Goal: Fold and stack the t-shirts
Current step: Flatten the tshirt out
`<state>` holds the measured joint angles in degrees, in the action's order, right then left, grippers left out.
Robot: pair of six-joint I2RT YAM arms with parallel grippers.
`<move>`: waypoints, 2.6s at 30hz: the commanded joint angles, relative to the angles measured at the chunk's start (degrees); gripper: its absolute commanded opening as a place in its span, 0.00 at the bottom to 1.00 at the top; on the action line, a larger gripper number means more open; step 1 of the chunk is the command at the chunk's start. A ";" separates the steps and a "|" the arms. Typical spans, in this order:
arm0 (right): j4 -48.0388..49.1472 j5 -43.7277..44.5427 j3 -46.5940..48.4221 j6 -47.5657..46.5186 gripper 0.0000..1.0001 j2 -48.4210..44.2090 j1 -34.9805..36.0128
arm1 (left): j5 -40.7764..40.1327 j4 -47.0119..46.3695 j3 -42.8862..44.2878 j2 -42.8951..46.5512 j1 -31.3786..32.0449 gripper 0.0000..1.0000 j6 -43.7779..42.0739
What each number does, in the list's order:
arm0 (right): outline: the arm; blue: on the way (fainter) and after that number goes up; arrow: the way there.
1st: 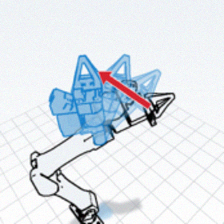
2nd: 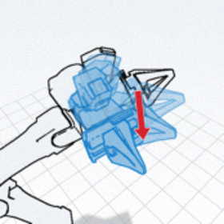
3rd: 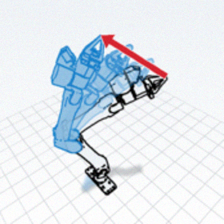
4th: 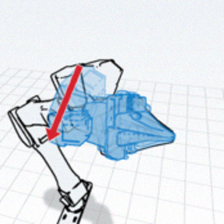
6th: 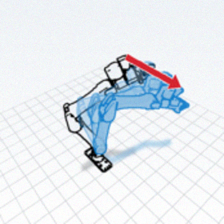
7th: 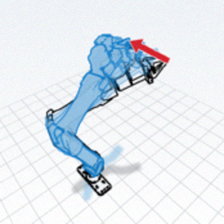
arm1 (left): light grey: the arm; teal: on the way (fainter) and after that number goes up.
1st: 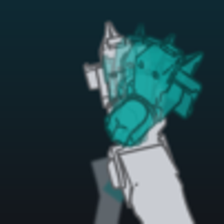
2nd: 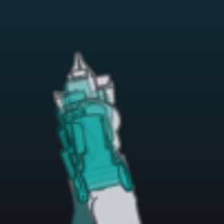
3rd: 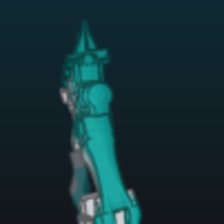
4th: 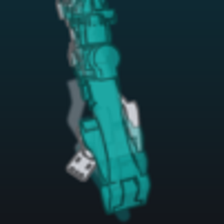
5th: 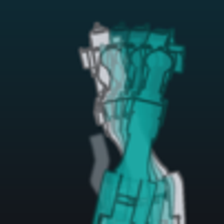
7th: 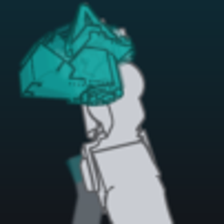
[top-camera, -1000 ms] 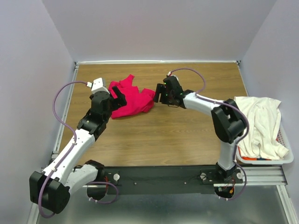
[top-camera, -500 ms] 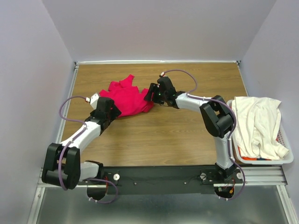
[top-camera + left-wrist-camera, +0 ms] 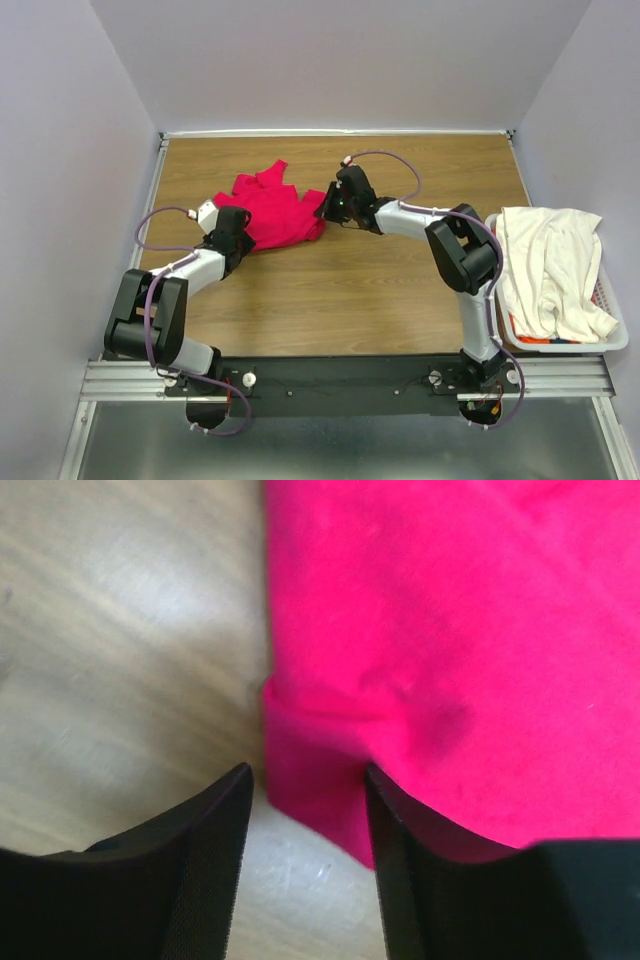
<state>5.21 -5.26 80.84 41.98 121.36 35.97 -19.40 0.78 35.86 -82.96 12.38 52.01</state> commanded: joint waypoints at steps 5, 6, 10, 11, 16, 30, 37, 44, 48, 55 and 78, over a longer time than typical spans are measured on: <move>1.20 2.52 -3.93 -2.42 0.00 -7.00 0.33 | 0.76 -6.05 3.08 2.70 -0.34 0.00 -3.14; 1.12 2.79 -4.46 -2.77 0.00 -7.97 0.33 | 1.03 -5.88 3.25 3.67 -0.34 0.00 -3.58; 0.50 4.99 -6.48 -4.79 0.00 -14.12 0.25 | 2.34 -3.68 3.87 11.13 -0.25 0.00 -6.30; -0.28 6.56 -6.66 -5.84 0.00 -16.74 0.16 | 3.13 -1.94 4.31 12.72 -0.25 0.00 -7.61; -4.59 10.79 -4.82 -12.16 0.00 -26.77 0.16 | 5.16 4.84 10.71 24.41 0.36 0.00 -13.85; -11.10 17.46 4.76 -29.66 0.01 -44.55 0.16 | 10.35 16.46 30.41 34.00 0.71 0.00 -19.23; -12.23 16.25 22.29 -32.49 0.13 -21.55 -1.77 | 5.25 12.85 27.69 24.44 -0.60 0.00 -16.42; -26.29 16.06 43.79 -29.33 0.80 -2.97 -3.89 | 12.79 12.32 29.62 9.23 -9.91 0.32 -14.92; -26.22 21.32 28.54 -23.97 0.92 -14.28 -3.89 | 14.56 8.55 22.96 13.69 -11.50 0.75 -15.01; -22.45 20.99 -14.00 -9.47 0.84 -39.42 -3.62 | 15.71 8.10 4.95 25.20 -11.33 0.76 -9.30; -14.97 23.80 -43.13 -1.02 0.84 -41.38 -3.71 | 4.64 7.49 -12.12 26.80 -10.27 0.69 -2.53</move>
<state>-11.81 16.62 39.31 39.20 78.39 31.94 -11.14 9.93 24.60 -55.55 1.80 48.38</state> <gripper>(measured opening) 0.834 0.706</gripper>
